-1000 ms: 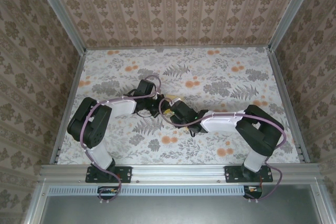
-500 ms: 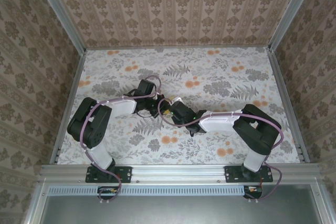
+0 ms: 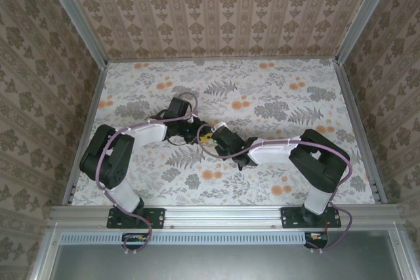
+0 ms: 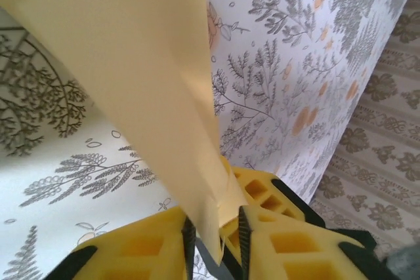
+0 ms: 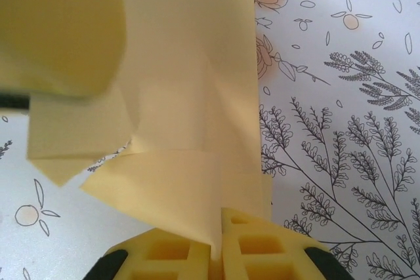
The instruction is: Fold a paper plane with a square sheet of paper (pick it up from the middle)
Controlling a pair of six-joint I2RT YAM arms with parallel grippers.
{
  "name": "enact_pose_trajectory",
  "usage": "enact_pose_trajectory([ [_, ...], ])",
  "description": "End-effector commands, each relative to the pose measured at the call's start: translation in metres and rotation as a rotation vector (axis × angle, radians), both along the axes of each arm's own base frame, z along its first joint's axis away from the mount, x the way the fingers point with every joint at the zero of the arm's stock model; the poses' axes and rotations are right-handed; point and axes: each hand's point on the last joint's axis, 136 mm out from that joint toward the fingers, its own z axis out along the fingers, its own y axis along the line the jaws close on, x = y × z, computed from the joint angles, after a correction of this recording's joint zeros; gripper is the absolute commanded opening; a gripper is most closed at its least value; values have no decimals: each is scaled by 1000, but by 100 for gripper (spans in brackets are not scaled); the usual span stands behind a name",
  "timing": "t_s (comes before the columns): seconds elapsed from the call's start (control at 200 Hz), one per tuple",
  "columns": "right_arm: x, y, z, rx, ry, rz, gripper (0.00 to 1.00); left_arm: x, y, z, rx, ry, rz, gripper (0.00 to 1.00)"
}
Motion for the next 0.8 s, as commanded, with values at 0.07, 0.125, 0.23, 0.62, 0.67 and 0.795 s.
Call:
enact_pose_trajectory([
  [0.07, 0, 6, 5, 42, 34, -1, 13, 3, 13, 20, 4, -46, 1, 46],
  [0.125, 0, 7, 4, 43, 39, 2, 14, 5, 18, 17, 33, -55, 19, 50],
  [0.23, -1, 10, 4, 64, 57, 7, 14, 5, 27, 13, 53, -52, 41, 53],
  [0.62, -5, 19, 12, 319, 217, 40, 15, 10, 52, 12, 110, -92, 112, 66],
  [0.67, -4, 20, 13, 354, 236, 42, 15, 9, 52, 11, 109, -93, 109, 66],
  [0.795, -4, 21, 15, 427, 284, 52, 16, 8, 51, 10, 97, -99, 107, 66],
])
